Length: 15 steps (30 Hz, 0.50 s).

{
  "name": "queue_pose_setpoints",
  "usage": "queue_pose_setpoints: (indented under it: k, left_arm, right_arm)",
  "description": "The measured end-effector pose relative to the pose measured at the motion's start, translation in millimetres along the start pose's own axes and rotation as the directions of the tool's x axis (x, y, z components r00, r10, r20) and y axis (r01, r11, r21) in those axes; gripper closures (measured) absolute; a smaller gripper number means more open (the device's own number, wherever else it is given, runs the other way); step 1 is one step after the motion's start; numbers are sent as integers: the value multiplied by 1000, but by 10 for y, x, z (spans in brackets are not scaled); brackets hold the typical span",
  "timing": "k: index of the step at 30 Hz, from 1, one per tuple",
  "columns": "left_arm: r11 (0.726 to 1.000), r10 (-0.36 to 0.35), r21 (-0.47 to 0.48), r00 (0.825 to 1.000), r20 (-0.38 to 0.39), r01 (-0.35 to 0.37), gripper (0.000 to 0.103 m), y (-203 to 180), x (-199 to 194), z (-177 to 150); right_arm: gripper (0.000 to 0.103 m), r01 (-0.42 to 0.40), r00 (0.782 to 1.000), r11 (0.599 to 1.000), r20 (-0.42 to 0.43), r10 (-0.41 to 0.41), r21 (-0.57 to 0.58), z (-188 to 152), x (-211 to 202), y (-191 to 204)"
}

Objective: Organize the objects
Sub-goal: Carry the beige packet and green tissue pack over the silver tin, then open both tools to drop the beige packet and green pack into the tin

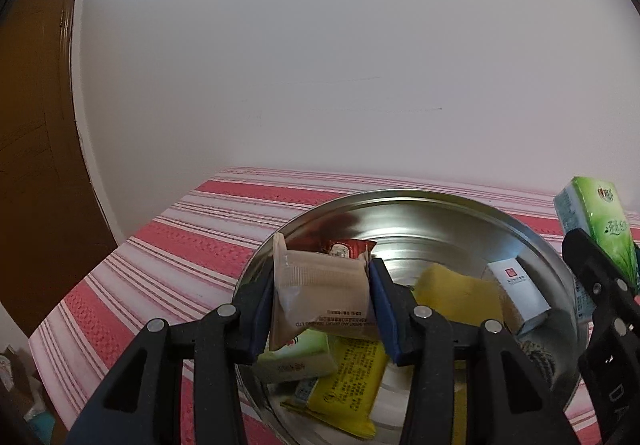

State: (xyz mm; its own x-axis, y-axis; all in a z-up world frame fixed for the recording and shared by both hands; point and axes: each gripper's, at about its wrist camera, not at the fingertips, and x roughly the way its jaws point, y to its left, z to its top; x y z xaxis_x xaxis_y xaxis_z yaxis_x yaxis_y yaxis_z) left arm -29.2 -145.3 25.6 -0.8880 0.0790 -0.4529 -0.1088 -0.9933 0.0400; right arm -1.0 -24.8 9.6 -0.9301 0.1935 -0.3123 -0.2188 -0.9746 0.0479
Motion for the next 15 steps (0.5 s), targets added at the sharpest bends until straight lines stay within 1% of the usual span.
queue_pose_setpoints:
  k: [4, 12, 15]
  left_arm:
    - [1000, -6, 7, 1000, 23, 6, 56, -27, 0, -7]
    - [1000, -18, 14, 1000, 21, 17, 56, -84, 57, -57]
    - [1000, -15, 18, 1000, 26, 14, 56, -85, 45, -61]
  right_arm:
    - [50, 2, 1000, 1000, -12, -2, -4, -31, 46, 24]
    - [50, 29, 999, 999, -28, -30, -35, -37, 152, 104]
    - [50, 25, 999, 999, -34, -26, -40, -55, 174, 115]
